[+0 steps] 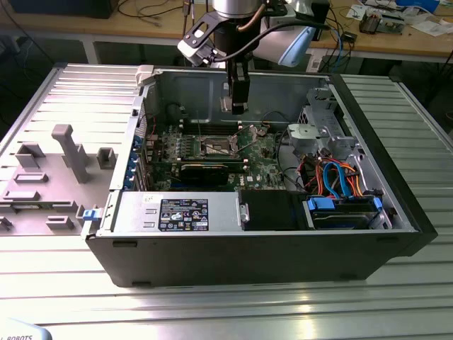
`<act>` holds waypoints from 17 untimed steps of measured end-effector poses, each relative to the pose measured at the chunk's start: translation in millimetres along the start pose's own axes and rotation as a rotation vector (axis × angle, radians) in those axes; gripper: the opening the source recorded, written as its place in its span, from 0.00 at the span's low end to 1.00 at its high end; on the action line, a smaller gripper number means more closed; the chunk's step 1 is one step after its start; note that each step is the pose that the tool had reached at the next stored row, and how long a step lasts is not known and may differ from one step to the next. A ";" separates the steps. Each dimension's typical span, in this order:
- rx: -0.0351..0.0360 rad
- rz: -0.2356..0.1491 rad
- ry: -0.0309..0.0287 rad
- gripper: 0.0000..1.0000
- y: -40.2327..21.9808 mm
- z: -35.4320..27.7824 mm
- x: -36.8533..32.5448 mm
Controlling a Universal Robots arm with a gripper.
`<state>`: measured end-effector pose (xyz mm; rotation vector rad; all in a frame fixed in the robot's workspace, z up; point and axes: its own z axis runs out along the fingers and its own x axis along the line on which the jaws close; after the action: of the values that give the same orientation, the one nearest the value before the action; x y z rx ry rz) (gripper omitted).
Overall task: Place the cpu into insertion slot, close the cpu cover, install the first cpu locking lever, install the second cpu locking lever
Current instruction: 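Place the cpu into insertion slot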
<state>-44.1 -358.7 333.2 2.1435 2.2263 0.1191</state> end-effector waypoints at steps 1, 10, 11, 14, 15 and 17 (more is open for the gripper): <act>0.0000 0.000 0.0000 0.54 0.0 0.3 0.0; -0.0001 0.000 0.0001 0.54 -1.0 1.7 0.0; -0.0001 0.000 0.0001 0.54 -1.1 1.8 0.0; -0.0001 0.000 0.0001 0.54 -1.3 2.5 0.0; -0.0001 0.000 0.0001 0.54 -1.3 2.8 0.0; 0.0000 0.000 -0.0001 0.54 -1.5 3.2 0.0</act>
<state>-45.3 -358.7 329.9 2.1436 2.2262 0.1191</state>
